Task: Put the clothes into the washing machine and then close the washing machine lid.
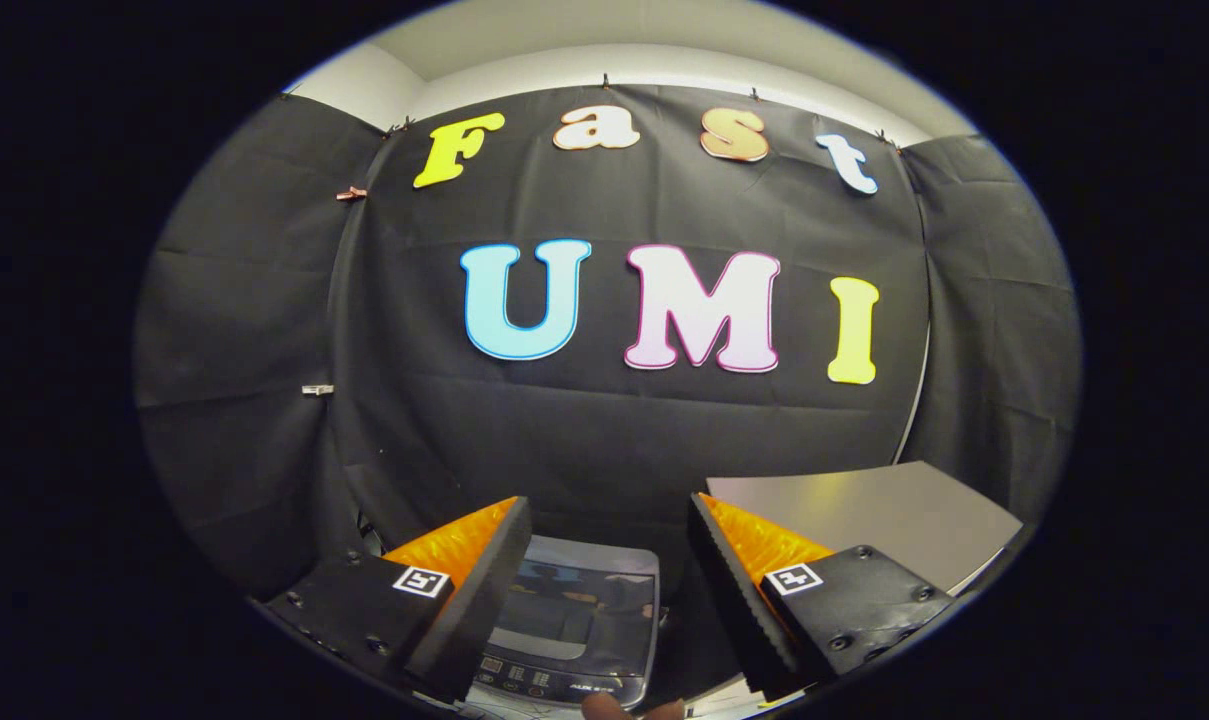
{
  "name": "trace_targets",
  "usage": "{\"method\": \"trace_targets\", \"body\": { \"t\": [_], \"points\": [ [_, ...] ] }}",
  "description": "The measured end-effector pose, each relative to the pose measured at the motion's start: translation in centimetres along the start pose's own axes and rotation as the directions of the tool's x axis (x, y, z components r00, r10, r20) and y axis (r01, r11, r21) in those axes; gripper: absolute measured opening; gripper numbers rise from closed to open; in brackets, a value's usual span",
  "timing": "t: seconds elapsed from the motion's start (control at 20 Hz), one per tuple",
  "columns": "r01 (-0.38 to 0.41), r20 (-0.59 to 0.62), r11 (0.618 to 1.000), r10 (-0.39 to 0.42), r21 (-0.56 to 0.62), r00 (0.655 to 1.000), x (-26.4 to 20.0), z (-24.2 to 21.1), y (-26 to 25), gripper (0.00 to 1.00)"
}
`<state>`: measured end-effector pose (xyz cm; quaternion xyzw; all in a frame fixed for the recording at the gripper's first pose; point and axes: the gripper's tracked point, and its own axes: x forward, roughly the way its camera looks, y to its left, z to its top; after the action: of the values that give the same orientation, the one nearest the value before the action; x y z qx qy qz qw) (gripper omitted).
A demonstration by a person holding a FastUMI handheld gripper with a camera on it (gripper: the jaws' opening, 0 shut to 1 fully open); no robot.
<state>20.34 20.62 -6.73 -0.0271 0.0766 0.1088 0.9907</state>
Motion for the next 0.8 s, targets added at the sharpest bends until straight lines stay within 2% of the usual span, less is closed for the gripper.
{"method": "trace_targets", "body": {
  "t": [0.3, 0.8],
  "points": [
    [0.014, 0.018, 1.000, -0.014, 0.005, 1.000, -3.7, 1.6, -2.3, 0.99],
    [0.110, 0.081, 0.994, -0.110, 0.005, 0.991, -8.4, 4.5, -7.5, 0.99]
  ]
}}
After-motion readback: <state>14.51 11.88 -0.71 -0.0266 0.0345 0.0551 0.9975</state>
